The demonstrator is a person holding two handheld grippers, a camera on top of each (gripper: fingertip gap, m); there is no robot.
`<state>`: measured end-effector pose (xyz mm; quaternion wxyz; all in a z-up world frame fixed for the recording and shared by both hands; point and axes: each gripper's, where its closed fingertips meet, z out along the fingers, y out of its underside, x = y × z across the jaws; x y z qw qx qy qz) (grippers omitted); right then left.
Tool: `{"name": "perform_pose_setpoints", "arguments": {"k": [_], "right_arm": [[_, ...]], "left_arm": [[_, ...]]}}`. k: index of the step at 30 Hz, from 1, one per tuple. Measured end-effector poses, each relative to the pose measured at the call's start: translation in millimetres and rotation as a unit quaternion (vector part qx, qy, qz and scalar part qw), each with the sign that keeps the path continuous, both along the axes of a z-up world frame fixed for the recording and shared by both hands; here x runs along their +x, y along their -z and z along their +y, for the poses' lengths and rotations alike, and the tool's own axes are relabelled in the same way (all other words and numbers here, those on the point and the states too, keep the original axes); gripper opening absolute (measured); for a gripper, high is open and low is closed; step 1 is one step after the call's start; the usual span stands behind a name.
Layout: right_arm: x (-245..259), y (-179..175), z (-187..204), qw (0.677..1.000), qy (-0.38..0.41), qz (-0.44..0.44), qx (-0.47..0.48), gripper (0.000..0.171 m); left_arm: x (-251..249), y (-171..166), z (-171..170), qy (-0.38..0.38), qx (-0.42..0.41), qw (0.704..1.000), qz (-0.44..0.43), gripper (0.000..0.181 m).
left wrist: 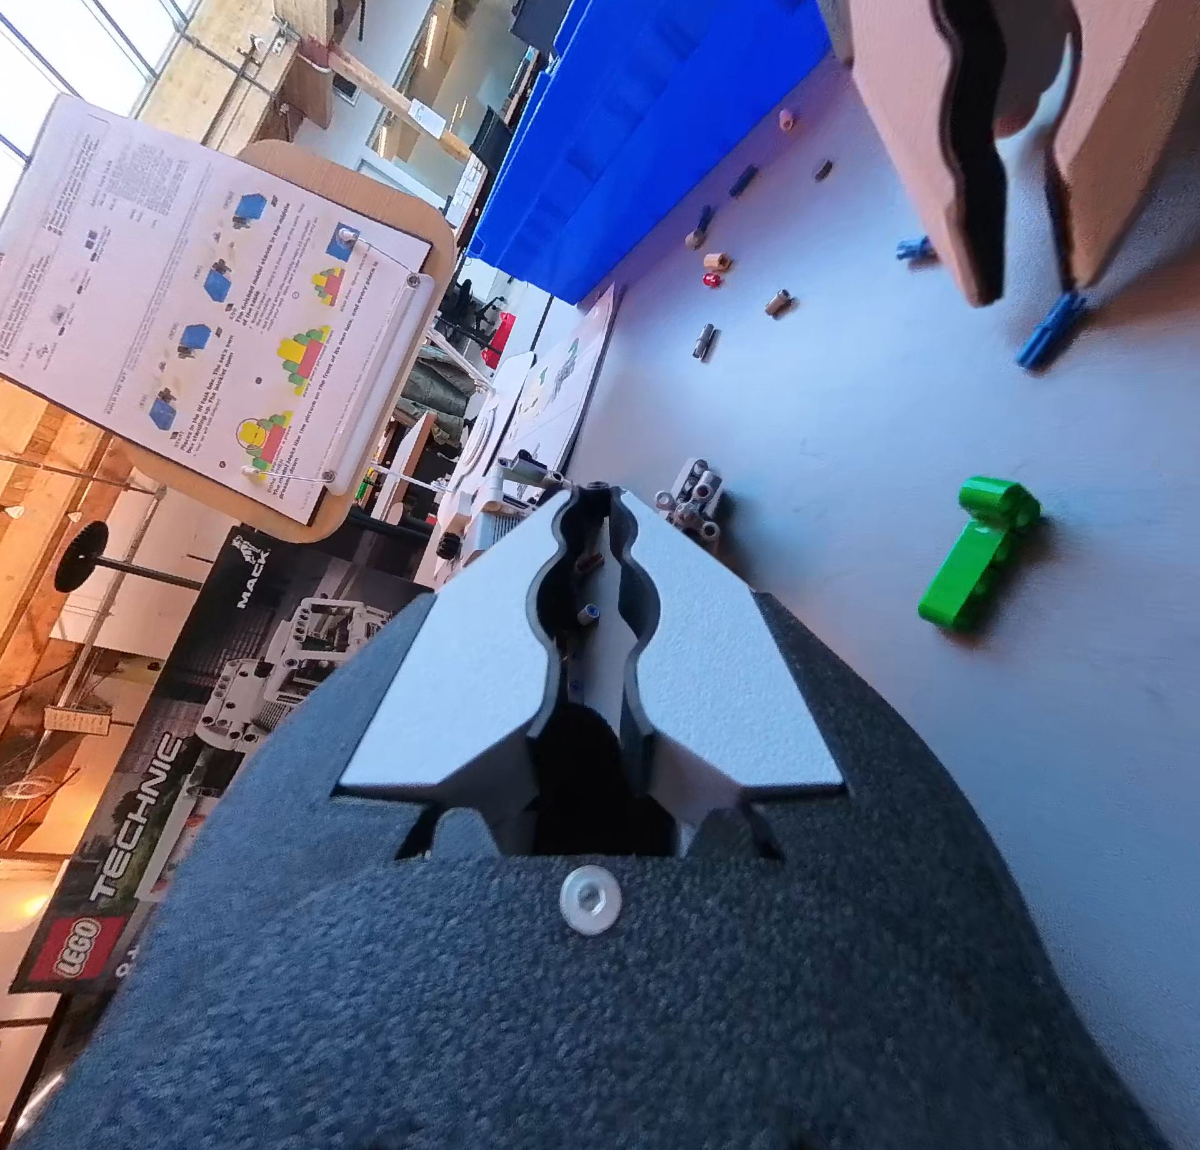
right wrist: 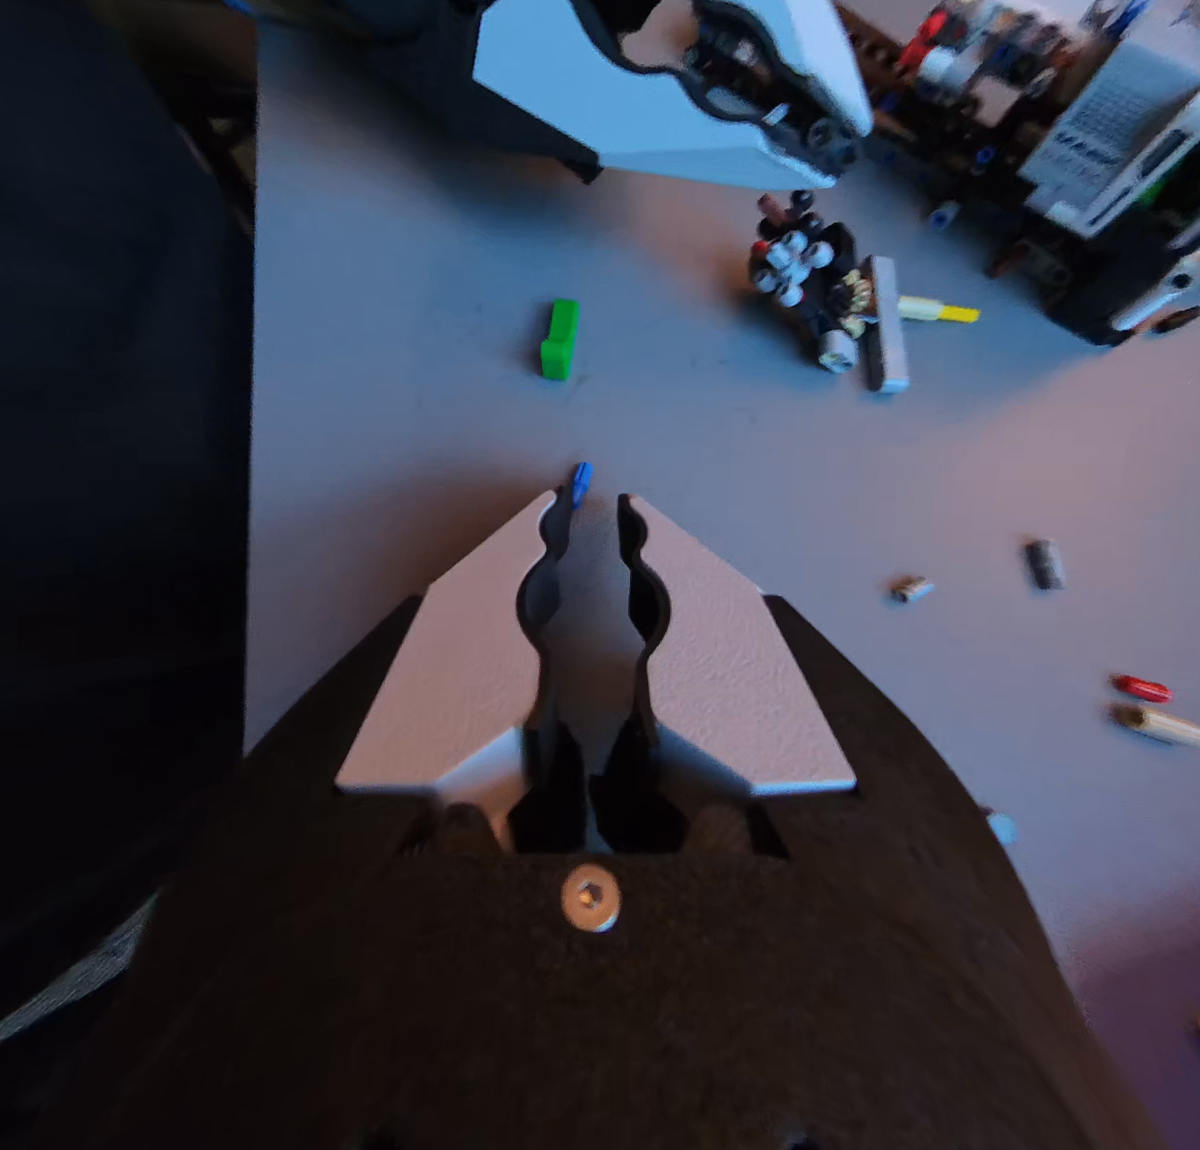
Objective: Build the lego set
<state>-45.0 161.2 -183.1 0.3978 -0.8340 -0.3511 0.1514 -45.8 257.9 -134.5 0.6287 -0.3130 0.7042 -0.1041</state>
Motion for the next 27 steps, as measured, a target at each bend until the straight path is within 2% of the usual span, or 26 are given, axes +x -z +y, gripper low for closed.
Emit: {"name": "perform_pose_setpoints", "arguments": {"k": [3,15,18,20,22,23,25,27], "right_arm": [[-8.7,2.7,-6.0,0.999,-0.014,0.018,-0.036,0.014],[-16.2,6.1,5.0,0.997,0.051,-0.051,0.021,0.004],[-17.7,6.0,5.8,0.997,0.06,-0.042,0.012,0.004],[-16.0,5.8,7.7,0.996,0.076,-0.042,0.011,0.004],[-18.3,-6.7,8.3,0.995,0.094,-0.018,0.029,0.003],[-16.9,-15.0,7.5,0.993,0.107,-0.011,0.04,0.003],[-6.4,-32.1,7.3,0.986,0.136,-0.048,0.088,0.003],[2.1,-44.3,7.8,0.969,0.15,-0.131,0.147,0.003]], "left_arm": [[-2.0,-0.5,-1.7,0.002,0.002,1.0,-0.001,0.004],[-6.5,-6.3,-13.7,0.021,0.001,1.0,-0.011,0.003],[-6.0,-9.6,-21.6,0.04,-0.01,0.999,-0.013,0.003],[-4.9,-10.7,-28.0,0.062,-0.054,0.997,-0.007,0.003],[-4.5,-8.9,-35.5,0.093,-0.085,0.992,0.008,0.004],[-4.2,-7.2,-36.1,0.103,-0.07,0.992,0.018,0.004],[-3.5,-5.0,-38.3,0.129,-0.037,0.991,0.029,0.003],[-2.3,-1.9,-45.2,0.158,-0.046,0.986,0.036,0.003]]}}
